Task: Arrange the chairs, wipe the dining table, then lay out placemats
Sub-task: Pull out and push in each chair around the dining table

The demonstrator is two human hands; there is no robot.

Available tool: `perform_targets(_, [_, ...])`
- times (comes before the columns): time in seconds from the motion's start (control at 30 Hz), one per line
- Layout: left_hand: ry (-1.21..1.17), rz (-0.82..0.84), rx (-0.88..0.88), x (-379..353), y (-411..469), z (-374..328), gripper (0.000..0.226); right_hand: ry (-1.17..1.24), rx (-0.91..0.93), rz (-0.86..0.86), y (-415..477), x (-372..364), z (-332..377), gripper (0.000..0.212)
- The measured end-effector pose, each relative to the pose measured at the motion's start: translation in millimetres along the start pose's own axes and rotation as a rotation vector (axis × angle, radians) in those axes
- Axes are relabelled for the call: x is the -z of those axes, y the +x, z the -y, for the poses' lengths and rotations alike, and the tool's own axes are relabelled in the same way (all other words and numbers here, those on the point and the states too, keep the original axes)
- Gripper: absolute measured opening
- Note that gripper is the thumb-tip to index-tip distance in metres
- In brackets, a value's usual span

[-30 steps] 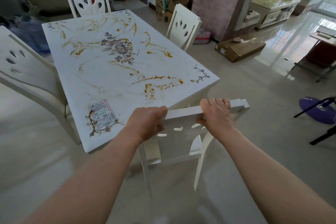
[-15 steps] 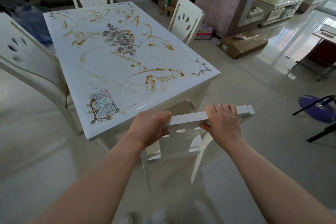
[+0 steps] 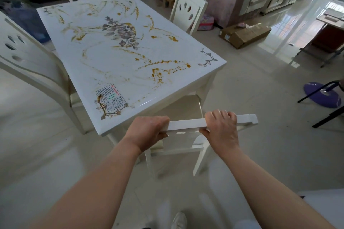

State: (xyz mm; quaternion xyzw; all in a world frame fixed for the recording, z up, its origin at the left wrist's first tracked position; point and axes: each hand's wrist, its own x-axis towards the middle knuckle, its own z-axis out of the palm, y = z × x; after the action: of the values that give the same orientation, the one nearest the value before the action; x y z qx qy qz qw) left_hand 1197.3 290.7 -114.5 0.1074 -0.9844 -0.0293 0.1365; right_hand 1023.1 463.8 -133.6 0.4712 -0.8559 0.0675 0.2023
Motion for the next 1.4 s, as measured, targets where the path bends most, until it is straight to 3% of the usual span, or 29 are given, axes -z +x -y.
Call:
perform_targets(0.2, [-0.031,0.048,-0.012,-10,-16,-6,0.025,-0.021,-0.013,-0.016,-20,5,7,0.044])
perform_targets(0.63, [-0.091,0.168,0.063,-11,-42,-3,0.024,-0.02,-0.097,0.011,-47,-2,35,0.042])
perform_targets(1.1, [-0.111,0.06,0.071,-3,-34,38,0.021,0.002,-0.103,-0.003,-19,-10,63,0.045])
perform_targets(1.4, [-0.132,0.139,0.154,-14,-23,31,0.023,-0.009,-0.082,0.063,-10,-17,49,0.046])
